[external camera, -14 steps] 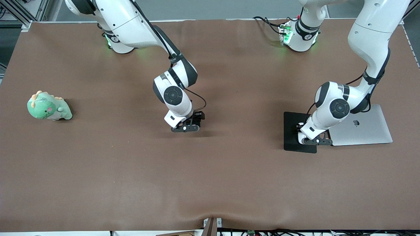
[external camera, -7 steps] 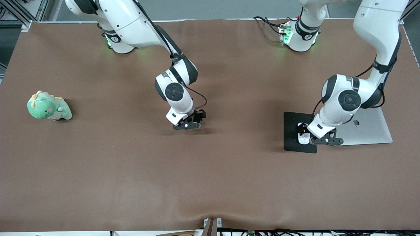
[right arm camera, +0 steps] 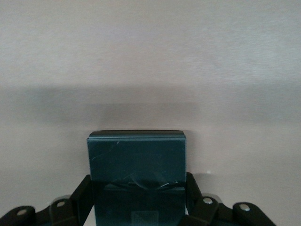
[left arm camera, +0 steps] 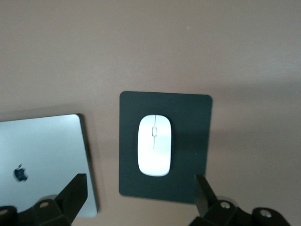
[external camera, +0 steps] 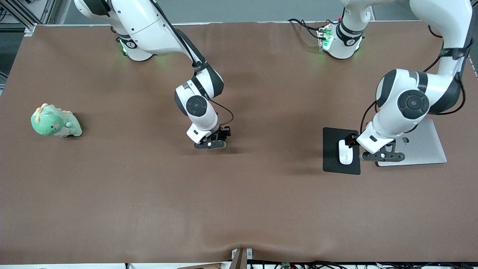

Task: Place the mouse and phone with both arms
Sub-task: 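Open the left gripper and withdraw while the right gripper carries the phone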

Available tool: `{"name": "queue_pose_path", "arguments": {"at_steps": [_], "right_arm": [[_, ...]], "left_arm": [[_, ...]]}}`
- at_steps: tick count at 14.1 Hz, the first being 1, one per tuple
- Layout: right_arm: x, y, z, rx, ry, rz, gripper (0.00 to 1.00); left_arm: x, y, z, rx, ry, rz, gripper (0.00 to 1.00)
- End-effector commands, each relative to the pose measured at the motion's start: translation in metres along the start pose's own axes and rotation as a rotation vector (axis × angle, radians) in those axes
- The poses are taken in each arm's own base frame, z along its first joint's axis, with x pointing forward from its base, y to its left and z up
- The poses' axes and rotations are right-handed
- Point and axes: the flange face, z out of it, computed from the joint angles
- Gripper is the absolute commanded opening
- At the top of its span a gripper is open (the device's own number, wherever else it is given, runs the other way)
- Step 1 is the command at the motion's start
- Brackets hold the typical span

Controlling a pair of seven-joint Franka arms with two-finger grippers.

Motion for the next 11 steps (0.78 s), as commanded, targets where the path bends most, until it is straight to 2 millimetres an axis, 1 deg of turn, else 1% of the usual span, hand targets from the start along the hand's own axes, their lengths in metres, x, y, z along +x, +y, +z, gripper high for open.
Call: {"name": "queue_pose_path", "arguments": {"at_steps": [1,2,3,5,6,7,8,9,10,11], "right_arm": [[0.016,0.026,-0.053,-0.009,-0.045,0.064,0.00],[0.021,0.038,-0.072,-0.006,-0.048,0.083,0.00],[0.026,0.051,-0.090,-0.004,-0.053,0.095,0.00],[0.037,0.088,-0.115,-0.009,-0.077,0.141,0.00],[0.038,0.107,-0.123,-0.011,-0.092,0.137,0.00],[0.040,0.134,-0.128,-0.008,-0.099,0.134,0.00],[0.038,0.157,-0.134,-0.004,-0.103,0.124,0.00],[0.035,0.175,-0.137,-0.002,-0.107,0.129,0.00],[0.033,0.190,-0.139,-0.001,-0.111,0.149,0.00],[0.029,0.202,-0.141,-0.001,-0.114,0.152,0.00]], "left_arm": [[0.005,0.000,-0.066,-0.009,-0.036,-0.026,1.00],[0.007,-0.002,-0.088,-0.012,-0.054,-0.034,1.00],[0.006,-0.005,-0.104,-0.016,-0.073,-0.042,1.00],[0.003,0.001,-0.136,-0.024,-0.081,-0.041,1.00],[0.001,0.002,-0.149,-0.023,-0.080,-0.042,1.00],[-0.002,0.001,-0.163,-0.021,-0.068,-0.044,1.00],[-0.010,0.000,-0.179,-0.013,-0.052,-0.047,1.00],[-0.017,0.001,-0.191,-0.014,-0.046,-0.045,1.00],[-0.025,0.004,-0.207,-0.021,-0.035,-0.047,1.00],[-0.036,-0.003,-0.223,-0.010,-0.034,-0.052,1.00]]}}
